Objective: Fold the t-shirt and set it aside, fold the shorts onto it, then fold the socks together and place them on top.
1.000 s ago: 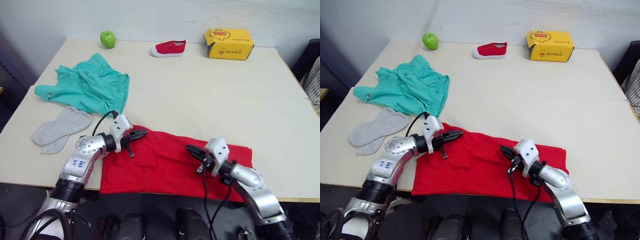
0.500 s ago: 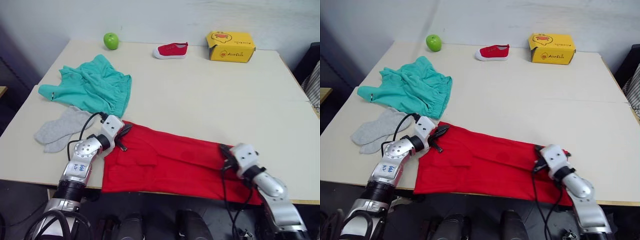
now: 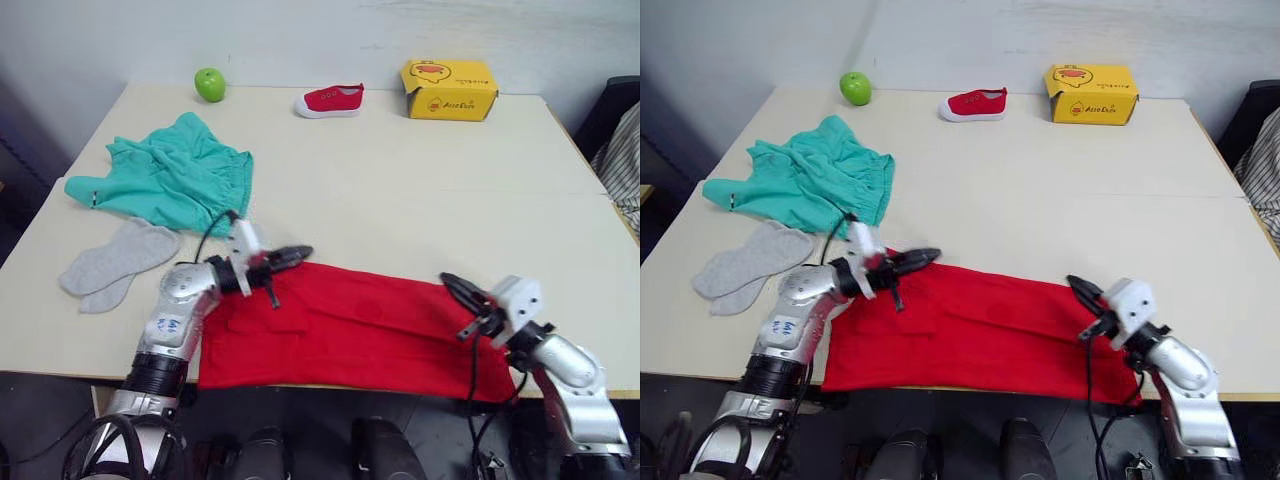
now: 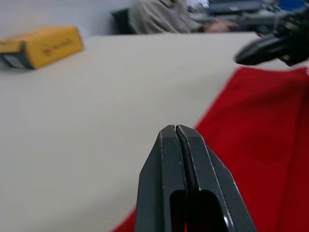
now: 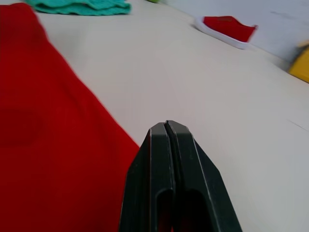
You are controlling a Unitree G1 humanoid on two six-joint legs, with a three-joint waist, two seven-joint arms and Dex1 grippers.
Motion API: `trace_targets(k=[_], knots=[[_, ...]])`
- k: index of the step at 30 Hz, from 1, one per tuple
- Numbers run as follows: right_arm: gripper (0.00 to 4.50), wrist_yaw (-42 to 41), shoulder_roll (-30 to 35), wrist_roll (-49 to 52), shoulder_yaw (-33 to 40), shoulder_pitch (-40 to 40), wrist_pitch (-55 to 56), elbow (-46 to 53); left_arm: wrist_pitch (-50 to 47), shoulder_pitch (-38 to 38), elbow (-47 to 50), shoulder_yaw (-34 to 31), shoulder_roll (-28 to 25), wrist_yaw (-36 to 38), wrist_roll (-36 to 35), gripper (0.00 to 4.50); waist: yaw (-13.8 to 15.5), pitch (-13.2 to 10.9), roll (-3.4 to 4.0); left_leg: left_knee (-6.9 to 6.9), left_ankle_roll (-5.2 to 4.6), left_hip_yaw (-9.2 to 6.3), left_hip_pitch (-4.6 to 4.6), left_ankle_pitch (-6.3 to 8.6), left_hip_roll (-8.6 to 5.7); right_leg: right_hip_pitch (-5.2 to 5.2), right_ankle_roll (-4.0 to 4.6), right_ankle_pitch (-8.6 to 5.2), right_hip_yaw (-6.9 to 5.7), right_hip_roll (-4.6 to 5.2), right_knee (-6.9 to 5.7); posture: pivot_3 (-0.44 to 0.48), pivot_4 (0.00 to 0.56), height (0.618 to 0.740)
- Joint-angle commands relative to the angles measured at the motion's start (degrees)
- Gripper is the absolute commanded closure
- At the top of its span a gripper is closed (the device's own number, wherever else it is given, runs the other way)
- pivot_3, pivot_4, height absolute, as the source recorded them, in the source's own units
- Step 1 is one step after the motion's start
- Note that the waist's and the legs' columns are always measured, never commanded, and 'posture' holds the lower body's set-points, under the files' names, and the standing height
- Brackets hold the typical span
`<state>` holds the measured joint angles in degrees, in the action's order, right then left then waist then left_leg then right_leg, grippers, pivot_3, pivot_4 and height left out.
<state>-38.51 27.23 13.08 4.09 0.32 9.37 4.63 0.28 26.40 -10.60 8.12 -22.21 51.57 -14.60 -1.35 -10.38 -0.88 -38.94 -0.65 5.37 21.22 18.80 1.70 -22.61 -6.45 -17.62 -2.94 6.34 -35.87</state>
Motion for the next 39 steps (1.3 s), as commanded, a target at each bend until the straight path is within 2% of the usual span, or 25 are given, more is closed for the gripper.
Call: trace_targets(k=[1, 4, 9, 11, 16, 22, 26, 29, 34, 39], knots=[[4.5, 4.16, -4.03, -6.13, -6.15, 3.0, -0.89, 0.34, -0.26, 2.0, -2.84, 3.19, 2.82, -4.8, 5.98, 4.47, 0.0, 0.0, 0.0, -0.02, -0.01, 0.0, 0.01, 0.0, 0.0, -0.01, 0.0, 0.0, 0.01, 0.02, -0.01, 0.0, 0.15, 0.74], [4.5, 6.58, -5.21, -10.21, -7.94, 4.96, -0.5, -3.34, -1.86, 3.66, -5.89, 3.99, 4.83, -10.32, 10.34, 4.47, 0.09, 0.0, 0.0, -0.03, -0.02, -0.01, 0.06, 0.0, -0.01, -0.06, 0.0, 0.0, 0.01, 0.08, -0.01, 0.0, 0.15, 0.74], [4.5, 9.53, -3.31, -9.62, -2.91, 4.51, -2.07, -8.89, -5.07, 4.45, -9.59, 2.31, 3.2, -17.23, 15.28, 4.47, 0.65, 0.01, -0.01, -0.03, -0.08, -0.03, 0.05, 0.02, -0.02, -0.01, 0.0, 0.0, -0.01, 0.19, -0.01, 0.0, 0.15, 0.74], [4.5, 9.82, -1.88, -8.35, 0.24, 3.24, -2.2, -10.51, -5.88, 4.27, -10.26, -0.54, 3.17, -20.45, 14.54, 4.47, 0.82, 0.01, -0.01, -0.03, -0.08, -0.03, 0.01, 0.03, -0.02, 0.02, 0.0, 0.0, -0.01, 0.23, 0.01, 0.0, 0.15, 0.74], [4.5, 9.71, 0.99, -3.84, 8.38, -0.33, -2.05, -12.49, -5.8, 1.95, -7.52, -5.61, 1.87, -22.92, 12.49, 4.47, 1.13, 0.04, -0.06, -0.02, -0.08, -0.04, -0.05, 0.04, 0.02, 0.08, 0.0, 0.0, -0.01, 0.28, 0.04, 0.0, 0.15, 0.74], [4.5, 0.02, 5.48, 9.74, 17.99, -6.26, -5.66, -8.87, -5.34, -2.07, -6.46, -11.62, -3.42, -20.44, 8.99, 4.47, 0.92, 0.03, -0.05, 0.15, -0.05, -0.02, -0.06, 0.05, 0.07, 0.04, 0.0, 0.0, 0.02, 0.27, 0.17, 0.0, 0.15, 0.74], [4.5, -8.51, 8.13, 19.78, 21.33, -7.82, -11.88, -4.89, -9.65, -4.91, 0.49, -15.29, -4.98, -11.08, -1.44, 4.47, 0.27, 0.0, 0.01, 0.33, -0.06, -0.01, -0.1, 0.05, 0.07, 0.02, 0.0, 0.0, 0.04, 0.29, 0.18, 0.0, 0.15, 0.74], [3.89, -17.35, 16.41, 21.52, 20.18, -7.05, -18.72, -5.46, -10.87, -7.71, 11.32, -15.04, -7.83, -0.05, -9.46, 3.86, 0.05, -0.05, 0.05, 0.35, -0.06, -0.06, -0.03, 0.04, 0.06, 0.0, 0.0, 0.0, 0.08, 0.35, 0.23, 0.0, 0.15, 0.74], [2.16, -29.09, 27.08, 16.79, 13.51, 1.7, -22.77, -17.36, -12.05, -10.44, 18.11, -14.31, -11.83, 9.19, -14.68, 2.26, -0.14, -0.03, 0.08, 0.4, -0.02, -0.07, -0.11, 0.02, 0.05, 0.08, 0.04, -0.01, 0.13, 0.35, 0.33, 0.0, 0.15, 0.74], [0.36, -39.7, 30.43, 5.82, 0.16, 19.77, -21.69, -34.81, -11.69, -12.3, 23.04, -13.89, -12.63, 13.93, -18.09, 0.57, -0.42, -0.11, 0.19, 0.52, 0.03, 0.04, -0.1, -0.05, 0.04, -0.03, 0.08, -0.03, 0.05, 0.26, 0.31, 0.0, 0.15, 0.74]])
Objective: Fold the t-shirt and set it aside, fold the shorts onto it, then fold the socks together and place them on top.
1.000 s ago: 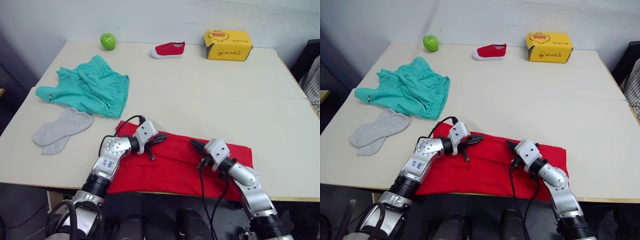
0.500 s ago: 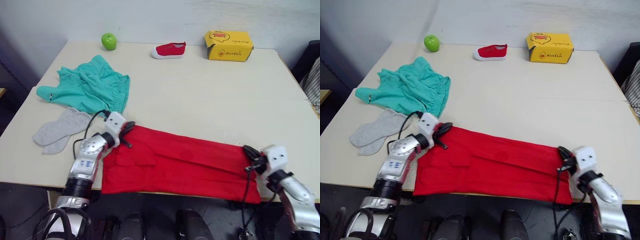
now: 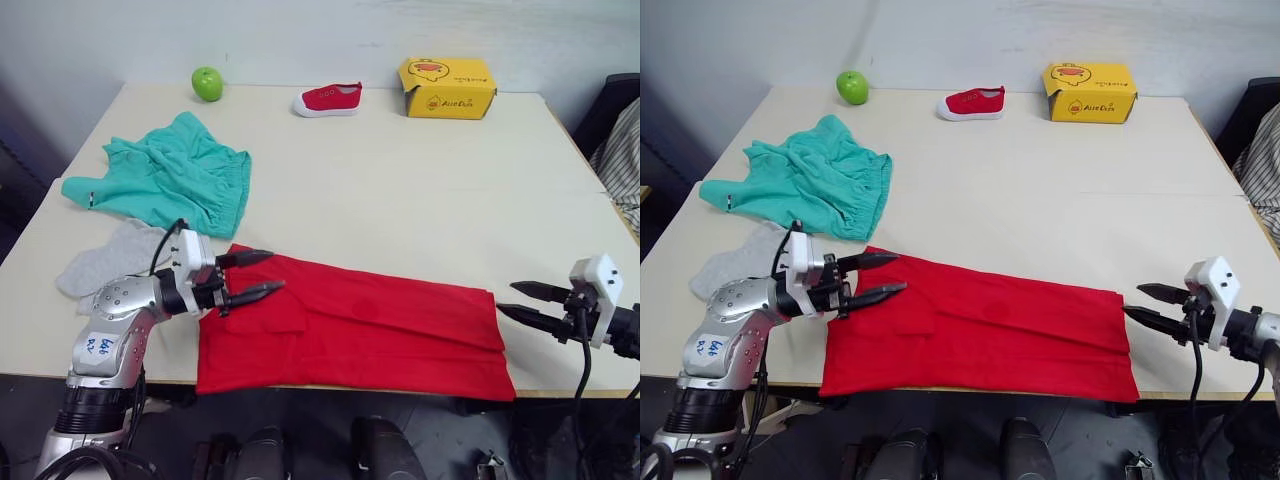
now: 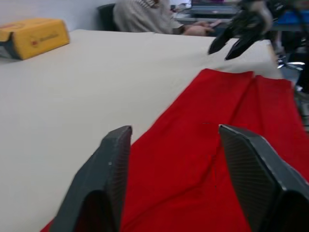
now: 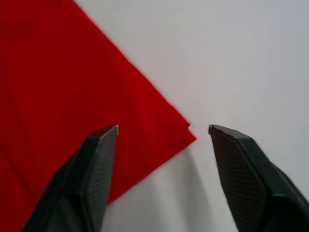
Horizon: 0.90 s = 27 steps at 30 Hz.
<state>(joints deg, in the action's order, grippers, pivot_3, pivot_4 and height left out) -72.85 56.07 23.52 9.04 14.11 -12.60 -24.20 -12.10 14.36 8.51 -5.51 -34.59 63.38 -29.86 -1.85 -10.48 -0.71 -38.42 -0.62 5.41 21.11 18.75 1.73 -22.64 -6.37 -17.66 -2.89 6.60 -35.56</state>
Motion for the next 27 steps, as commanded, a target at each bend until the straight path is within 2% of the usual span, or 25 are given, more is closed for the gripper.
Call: trace_targets(k=[1, 2, 4, 8, 11, 13, 19, 22, 24, 27], knots=[[0.04, -6.9, 1.38, -6.48, -6.59, 8.97, 1.39, -8.95, 0.75, -0.46, 4.43, -0.23, 0.03, 2.53, -3.39, 0.29, 0.05, -0.02, 0.04, 0.0, 0.0, 0.0, 0.01, -0.01, 0.0, -0.01, 0.0, 0.0, -0.01, 0.0, 0.0, 0.0, 0.15, 0.74], [0.0, -7.98, 0.7, -8.12, -8.22, 12.44, 2.29, -12.25, 0.78, -0.61, 4.74, -0.14, 0.31, 2.85, -3.8, 0.06, 0.15, -0.05, 0.09, -0.01, 0.01, 0.02, 0.0, -0.02, 0.0, -0.02, 0.0, 0.0, 0.0, 0.0, -0.01, 0.0, 0.15, 0.74], [0.0, -9.08, -1.54, -10.65, -10.57, 19.12, 4.15, -18.48, 1.48, -0.88, 5.12, 0.6, 0.47, 3.7, -3.51, 0.06, 0.18, -0.05, 0.1, 0.0, 0.04, 0.01, 0.03, -0.04, -0.01, -0.05, 0.0, 0.0, -0.02, -0.01, -0.01, 0.0, 0.15, 0.74], [0.0, -13.81, -4.35, -16.31, -15.7, 26.93, 6.0, -27.04, 2.0, -0.81, 5.94, 1.36, 0.91, 3.92, -3.43, 0.06, 0.17, -0.06, 0.09, -0.02, 0.08, 0.01, 0.09, -0.06, -0.01, -0.06, 0.0, 0.0, -0.05, -0.04, 0.01, 0.0, 0.15, 0.74], [0.58, -18.31, -4.59, -18.69, -18.62, 29.19, 5.0, -29.37, 1.52, -1.35, 6.85, 1.78, 0.33, 3.92, -3.16, 0.0, 0.19, -0.05, 0.08, -0.1, 0.08, 0.0, 0.09, -0.06, 0.02, -0.03, 0.0, 0.0, -0.05, -0.05, 0.01, 0.0, 0.15, 0.74], [1.2, -19.48, -2.59, -17.04, -23.25, 28.22, 2.33, -26.28, 1.94, -2.27, 7.2, 1.41, 0.16, 3.62, -2.85, 0.0, 0.24, -0.04, 0.08, -0.12, 0.08, -0.02, 0.1, -0.06, 0.02, -0.02, 0.0, 0.0, -0.06, -0.03, 0.01, 0.0, 0.15, 0.74], [3.33, -19.65, 2.42, -9.56, -31.9, 25.22, -1.49, -17.19, 3.67, -2.77, 6.42, 0.88, 0.7, 2.4, -2.29, 0.0, 0.42, -0.03, 0.06, -0.13, 0.11, -0.2, 0.11, -0.03, 0.03, 0.04, 0.05, -0.03, -0.13, 0.04, 0.05, 0.0, 0.15, 0.74], [4.32, -19.65, 2.11, -8.68, -32.0, 26.08, -2.18, -17.45, 4.37, -2.75, 6.05, 1.07, 0.87, 1.79, -2.07, 0.0, 0.29, -0.03, 0.06, -0.12, 0.12, -0.18, 0.1, -0.03, 0.03, 0.04, 0.06, -0.03, -0.14, 0.04, 0.07, 0.0, 0.15, 0.74], [4.42, -19.65, 1.54, -9.47, -31.61, 27.33, -1.44, -19.49, 4.8, -2.82, 5.89, 1.2, 1.02, 1.38, -1.79, 0.0, 0.27, -0.03, 0.06, -0.12, 0.12, -0.18, 0.09, -0.03, 0.03, 0.04, 0.05, -0.03, -0.16, 0.04, 0.07, 0.0, 0.15, 0.74], [4.42, -17.08, -0.56, -14.7, -30.12, 33.62, 3.43, -28.1, 4.89, -3.05, 5.74, 0.45, 1.73, -0.45, -2.11, 0.0, 0.02, -0.03, 0.05, -0.16, 0.12, -0.11, 0.08, -0.03, 0.03, 0.04, 0.03, -0.02, -0.15, 0.03, 0.06, 0.0, 0.15, 0.74]])
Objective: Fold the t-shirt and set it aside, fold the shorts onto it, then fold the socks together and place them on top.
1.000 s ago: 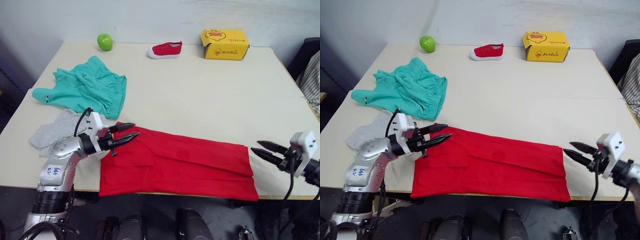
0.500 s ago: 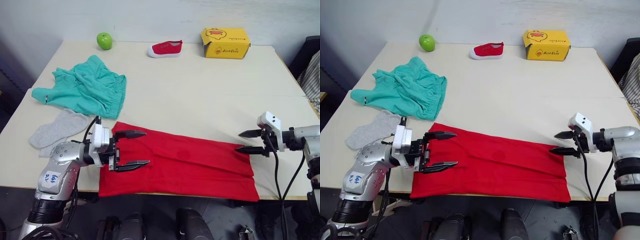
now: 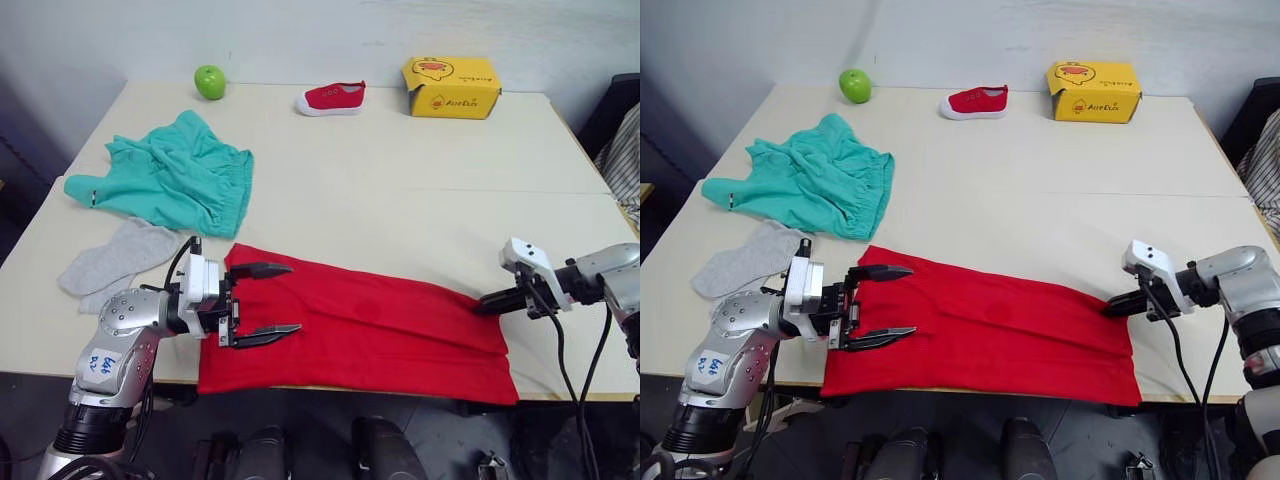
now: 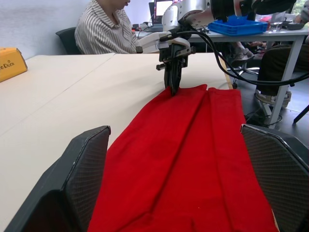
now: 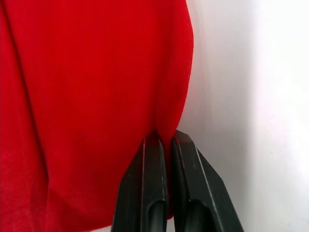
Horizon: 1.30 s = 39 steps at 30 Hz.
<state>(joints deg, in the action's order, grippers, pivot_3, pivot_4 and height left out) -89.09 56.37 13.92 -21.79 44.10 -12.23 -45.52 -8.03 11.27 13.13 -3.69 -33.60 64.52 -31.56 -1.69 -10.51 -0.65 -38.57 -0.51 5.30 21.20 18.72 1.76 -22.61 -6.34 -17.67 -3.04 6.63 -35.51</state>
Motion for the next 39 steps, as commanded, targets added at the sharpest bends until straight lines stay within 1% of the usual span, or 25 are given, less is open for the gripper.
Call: trace_targets(k=[1, 6, 10, 14, 16, 18, 20, 23, 24, 26, 27, 28, 29, 31, 32, 33, 34, 36, 37, 39], knots=[[4.42, 1.27, -1.69, -6.7, 1.11, 6.28, 5.01, -9.8, 0.93, 0.02, 1.04, -1.59, 0.98, -2.34, -0.33, 0.0, -0.39, 0.0, 0.0, -0.04, -0.01, 0.04, -0.01, 0.0, 0.0, 0.0, -0.03, 0.02, 0.03, 0.0, -0.02, 0.0, 0.15, 0.74], [4.42, 13.22, -6.03, -13.46, 2.65, 17.7, 10.89, -21.82, 1.27, 0.57, 0.41, -2.34, 2.21, -5.88, 0.37, 0.0, -0.49, -0.02, 0.04, -0.06, -0.02, 0.1, 0.05, -0.01, -0.01, -0.11, -0.04, 0.14, 0.08, 0.02, -0.05, 0.0, 0.15, 0.74], [4.42, 24.27, -10.18, -15.36, 6.44, 23.63, 12.16, -27.33, 5.73, 1.91, -1.73, -1.53, 2.8, -7.4, 4.44, 0.0, -0.54, -0.03, 0.05, 0.11, 0.08, 0.15, 0.15, -0.06, 0.01, -0.3, 0.04, 0.1, 0.07, -0.02, -0.06, 0.0, 0.15, 0.74], [4.42, 32.32, -12.81, -18.33, 8.34, 25.36, 15.12, -29.53, 6.77, 2.68, -3.67, -1.59, 3.8, -9.15, 5.56, 0.0, -0.4, -0.03, 0.05, 0.19, 0.08, 0.19, 0.22, -0.07, 0.02, -0.36, 0.07, 0.08, 0.04, -0.06, -0.14, 0.0, 0.15, 0.74], [4.42, 37.08, -13.67, -19.81, 8.85, 25.6, 14.47, -30.36, 9.07, 3.16, -4.85, -1.87, 4.42, -10.94, 7.51, 0.0, -0.18, -0.03, 0.05, 0.23, 0.05, 0.2, 0.28, -0.08, 0.0, -0.4, 0.06, 0.09, 0.03, -0.05, -0.16, 0.0, 0.15, 0.74], [4.42, 38.35, -13.97, -20.22, 9.87, 25.26, 15.11, -30.65, 10.39, 3.6, -5.84, -2.13, 4.61, -12.38, 8.76, 0.0, 0.05, -0.03, 0.05, 0.23, 0.02, 0.2, 0.36, -0.08, -0.03, -0.48, 0.05, 0.09, 0.02, -0.04, -0.15, 0.0, 0.15, 0.74], [4.42, 35.85, -13.94, -18.16, 12.98, 24.77, 15.25, -30.57, 9.58, 3.41, -5.84, -2.26, 4.27, -12.6, 8.18, 0.0, 0.08, -0.03, 0.05, 0.23, -0.02, 0.22, 0.48, -0.09, -0.06, -0.58, 0.03, 0.1, 0.01, -0.05, -0.16, 0.0, 0.15, 0.74], [3.71, 31.8, -12.81, -15.72, 17.3, 24.08, 14.02, -30.01, 7.87, 4.0, -6.61, -2.81, 4.01, -12.89, 6.61, 0.0, 0.02, -0.03, 0.05, 0.22, -0.04, 0.26, 0.62, -0.11, -0.05, -0.75, -0.01, 0.12, 0.02, -0.1, -0.18, 0.0, 0.15, 0.74], [3.41, 31.67, -12.08, -15.81, 18.01, 23.58, 14.68, -29.59, 7.39, 4.52, -7.26, -3.07, 3.82, -12.82, 6.29, 0.0, 0.06, -0.03, 0.05, 0.22, -0.04, 0.25, 0.65, -0.11, -0.03, -0.78, -0.01, 0.12, 0.02, -0.12, -0.18, 0.0, 0.15, 0.74], [2.66, 30.3, -9.98, -14.05, 20.85, 22.69, 13.39, -28.54, 5.06, 6.42, -9.67, -3.12, 2.93, -11.6, 5.43, 0.0, 0.16, -0.03, 0.05, 0.19, -0.05, 0.23, 0.7, -0.14, -0.02, -0.81, -0.01, 0.12, -0.01, -0.17, -0.21, 0.0, 0.15, 0.74], [2.39, 29.13, -8.93, -12.96, 22.3, 22.22, 11.91, -27.87, 4.59, 7.11, -10.62, -3.0, 2.44, -11.03, 5.58, 0.0, 0.22, -0.03, 0.05, 0.15, -0.06, 0.21, 0.73, -0.16, -0.03, -0.81, -0.01, 0.12, -0.05, -0.18, -0.24, 0.0, 0.15, 0.74], [1.98, 27.14, -7.68, -11.71, 23.61, 21.59, 8.9, -26.97, 3.68, 8.3, -12.25, -2.7, 1.88, -10.73, 6.05, 0.0, 0.15, -0.03, 0.06, 0.08, -0.09, 0.19, 0.8, -0.18, -0.06, -0.85, -0.01, 0.12, -0.09, -0.21, -0.27, 0.0, 0.15, 0.74], [1.67, 25.23, -6.68, -10.92, 24.43, 20.81, 6.18, -25.94, 3.01, 9.1, -13.44, -2.45, 1.38, -10.46, 6.49, 0.0, 0.22, -0.04, 0.07, 0.02, -0.09, 0.19, 0.86, -0.18, -0.05, -0.88, -0.02, 0.13, -0.08, -0.22, -0.28, 0.0, 0.15, 0.74], [0.9, 19.74, -3.63, -9.72, 24.66, 17.39, -4.03, -21.15, 3.35, 12.51, -18.61, -1.5, 0.47, -9.99, 8.87, 0.0, 0.21, -0.04, 0.07, -0.15, -0.13, 0.13, 0.93, -0.18, -0.07, -0.88, -0.07, 0.16, -0.11, -0.25, -0.33, 0.0, 0.15, 0.74], [0.6, 17.3, -2.31, -7.86, 25.54, 14.69, -10.19, -17.06, 3.02, 14.27, -21.26, -0.99, 0.07, -9.26, 9.49, 0.0, 0.37, -0.04, 0.07, -0.21, -0.15, 0.13, 0.95, -0.17, -0.08, -0.88, -0.08, 0.16, -0.11, -0.24, -0.35, 0.0, 0.15, 0.74], [0.28, 15.53, -0.91, -4.5, 27.46, 10.53, -18.23, -10.43, 3.34, 16.12, -23.68, -0.24, -0.38, -6.81, 9.57, 0.0, 0.62, -0.04, 0.07, -0.28, -0.17, 0.09, 0.99, -0.17, -0.09, -0.87, -0.1, 0.17, -0.14, -0.24, -0.37, 0.0, 0.15, 0.74], [0.01, 14.24, 0.42, -0.24, 29.85, 5.19, -27.17, -1.74, 3.2, 17.81, -25.83, 0.75, -1.04, -4.7, 10.11, 0.0, 0.87, -0.04, 0.06, -0.36, -0.17, 0.03, 1.02, -0.17, -0.07, -0.85, -0.1, 0.17, -0.19, -0.24, -0.38, 0.0, 0.15, 0.74], [0.01, 14.2, 2.19, 7.96, 35.81, -6.83, -42.33, 16.69, 4.19, 21.46, -30.7, 2.32, -1.65, -2.24, 11.93, 0.0, 1.25, -0.03, 0.08, -0.43, -0.18, 0.0, 1.08, -0.16, -0.05, -0.88, -0.11, 0.18, -0.21, -0.22, -0.43, 0.0, 0.15, 0.74], [0.01, 15.57, 2.17, 10.81, 38.93, -11.68, -47.54, 23.72, 4.47, 23.04, -33.0, 2.74, -1.6, -2.27, 12.85, 0.0, 1.5, -0.03, 0.1, -0.41, -0.18, 0.0, 1.09, -0.16, -0.05, -0.91, -0.12, 0.18, -0.2, -0.2, -0.45, 0.0, 0.15, 0.74], [0.01, 20.37, -0.55, 15.62, 46.82, -21.17, -56.66, 36.8, 6.27, 27.02, -39.08, 4.2, -1.0, -1.93, 15.51, 0.0, 1.6, -0.02, 0.12, -0.43, -0.17, 0.08, 1.09, -0.15, -0.02, -0.98, -0.12, 0.18, -0.17, -0.22, -0.48, 0.0, 0.15, 0.74]])
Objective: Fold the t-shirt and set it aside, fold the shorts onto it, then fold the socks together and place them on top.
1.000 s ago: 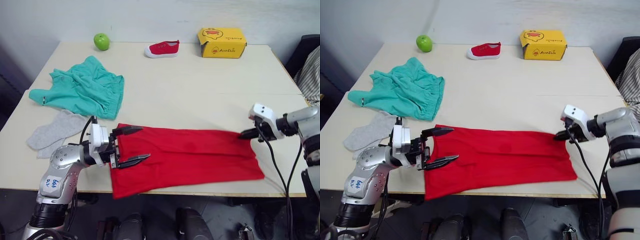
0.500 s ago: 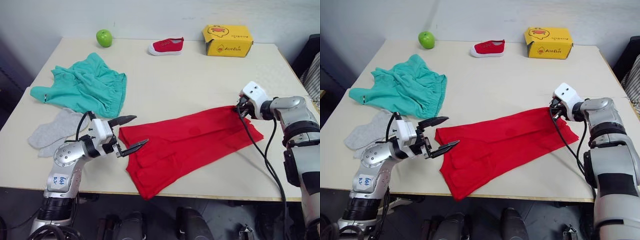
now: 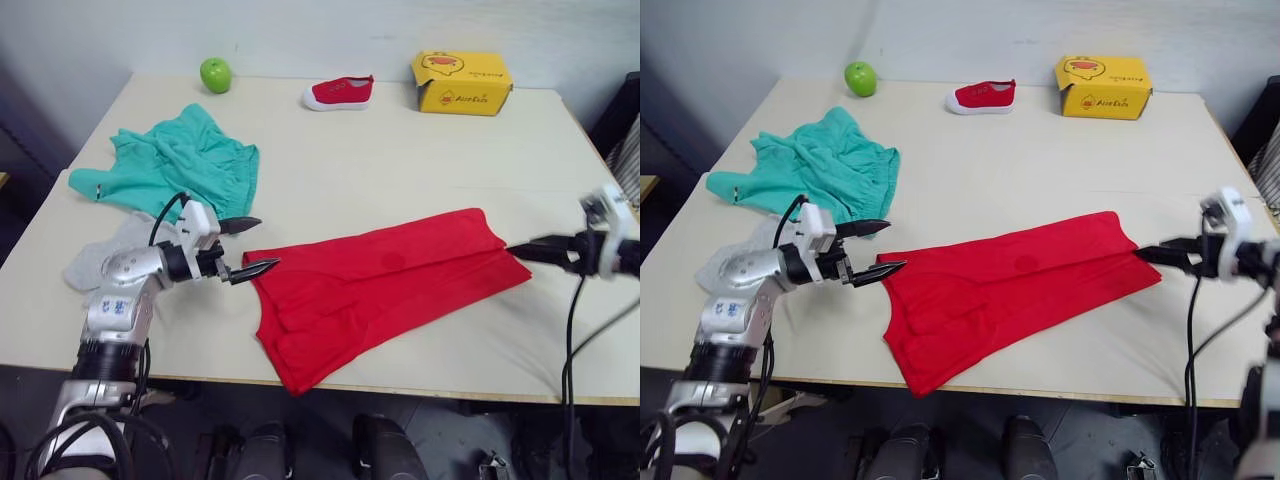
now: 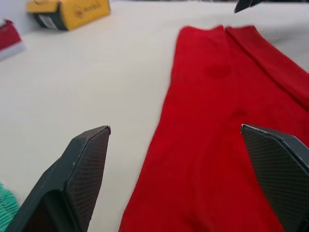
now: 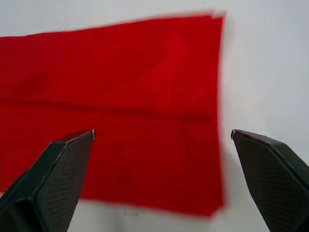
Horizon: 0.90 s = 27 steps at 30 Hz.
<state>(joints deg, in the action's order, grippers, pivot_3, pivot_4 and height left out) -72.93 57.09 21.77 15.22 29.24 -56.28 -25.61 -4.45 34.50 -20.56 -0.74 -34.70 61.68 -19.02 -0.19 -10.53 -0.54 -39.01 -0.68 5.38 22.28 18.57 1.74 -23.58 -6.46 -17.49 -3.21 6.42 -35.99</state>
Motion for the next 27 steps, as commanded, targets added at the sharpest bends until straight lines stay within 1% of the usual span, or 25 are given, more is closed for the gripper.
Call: trace_targets(k=[1, 2, 4, 7, 8, 10, 12, 15, 17, 20, 23, 27], knots=[[0.01, 7.02, -3.76, 9.33, 12.74, -10.74, -15.57, 23.02, 3.36, 5.98, -8.62, 2.06, 0.69, 0.34, 4.57, 0.0, 0.06, -0.01, -0.01, -0.02, 0.0, -0.01, -0.01, -0.01, -0.04, -0.03, 0.0, 0.0, 0.0, -0.01, 0.04, 0.0, 0.15, 0.74], [0.01, 9.72, -6.22, 10.33, 14.83, -14.17, -17.88, 28.05, 3.42, 7.79, -11.17, 2.51, 1.33, -0.22, 5.54, 0.0, 0.11, 0.0, -0.01, -0.05, 0.0, 0.01, -0.06, 0.0, -0.04, -0.01, 0.0, 0.0, 0.01, -0.03, 0.09, 0.0, 0.15, 0.74], [0.01, 14.28, -10.41, 11.9, 16.94, -18.12, -20.95, 35.12, 1.59, 10.06, -14.22, 2.82, 2.31, -0.8, 6.28, 0.0, 0.13, 0.05, -0.11, -0.04, 0.01, -0.06, -0.08, 0.0, -0.04, 0.03, -0.01, 0.01, -0.04, -0.03, 0.08, 0.0, 0.15, 0.74], [0.01, 20.05, -16.15, 13.6, 18.72, -21.37, -23.54, 40.98, 1.19, 12.12, -17.86, 3.8, 3.67, -1.13, 8.14, 0.0, 0.05, 0.05, -0.1, -0.03, -0.03, 0.03, -0.08, 0.03, -0.09, -0.03, -0.06, 0.04, 0.1, 0.0, 0.03, 0.0, 0.15, 0.74], [0.01, 21.4, -17.86, 13.86, 18.02, -22.79, -23.16, 42.59, 1.74, 12.98, -19.89, 4.73, 4.19, -1.45, 9.54, 0.0, 0.17, 0.05, -0.11, -0.02, -0.04, 0.03, -0.08, 0.02, -0.1, -0.03, -0.07, 0.04, 0.1, 0.0, -0.01, 0.0, 0.15, 0.74], [0.01, 23.56, -19.8, 14.1, 16.66, -24.34, -21.76, 44.51, 2.76, 14.18, -22.74, 5.82, 5.15, -1.17, 11.19, 0.0, 0.31, 0.05, -0.11, -0.03, -0.04, 0.01, -0.04, 0.02, -0.11, -0.03, -0.08, 0.05, 0.06, -0.05, -0.02, 0.0, 0.15, 0.74], [0.01, 25.42, -21.03, 14.35, 15.14, -24.2, -20.81, 44.97, 2.18, 15.76, -25.62, 6.37, 6.27, -0.61, 12.04, 0.0, 0.23, 0.05, -0.13, -0.04, -0.07, 0.06, -0.03, 0.03, -0.12, -0.02, -0.13, 0.07, 0.08, -0.09, -0.03, 0.0, 0.15, 0.74], [0.01, 26.29, -21.38, 14.89, 12.85, -23.23, -18.69, 43.79, 3.78, 18.02, -30.3, 6.81, 7.7, -0.19, 13.62, 0.0, 0.08, 0.06, -0.29, -0.09, -0.16, 0.09, 0.0, 0.02, -0.14, 0.0, -0.25, 0.14, 0.09, -0.12, 0.01, 0.0, 0.15, 0.74], [0.01, 27.58, -22.09, 14.26, 10.05, -21.01, -16.97, 41.63, 4.3, 19.09, -33.21, 8.12, 8.63, 1.17, 15.24, 0.0, -0.12, 0.11, -0.37, -0.09, -0.19, 0.1, 0.0, 0.01, -0.14, 0.0, -0.27, 0.15, 0.11, -0.13, 0.02, 0.0, 0.15, 0.74], [0.62, 29.14, -22.96, 13.09, 6.64, -18.01, -14.18, 38.28, 5.05, 20.39, -36.15, 9.51, 9.66, 2.57, 17.14, 0.6, -0.17, 0.13, -0.41, -0.09, -0.18, 0.15, -0.08, 0.0, -0.12, 0.01, -0.27, 0.16, 0.17, -0.16, 0.02, 0.0, 0.15, 0.74], [1.6, 30.73, -24.23, 12.19, 4.35, -16.6, -10.98, 35.84, 5.63, 20.65, -37.67, 9.88, 10.29, 3.13, 18.14, 1.49, -0.08, 0.15, -0.45, -0.09, -0.18, 0.15, -0.09, 0.0, -0.11, 0.01, -0.27, 0.16, 0.17, -0.15, 0.01, 0.0, 0.15, 0.74], [3.1, 32.09, -25.59, 12.25, 2.7, -16.27, -8.26, 34.89, 5.32, 19.07, -36.64, 9.84, 10.49, 5.01, 18.15, 2.8, -0.06, 0.18, -0.47, -0.09, -0.19, 0.16, -0.08, 0.0, -0.1, 0.02, -0.27, 0.16, 0.17, -0.16, -0.01, 0.0, 0.15, 0.74]])
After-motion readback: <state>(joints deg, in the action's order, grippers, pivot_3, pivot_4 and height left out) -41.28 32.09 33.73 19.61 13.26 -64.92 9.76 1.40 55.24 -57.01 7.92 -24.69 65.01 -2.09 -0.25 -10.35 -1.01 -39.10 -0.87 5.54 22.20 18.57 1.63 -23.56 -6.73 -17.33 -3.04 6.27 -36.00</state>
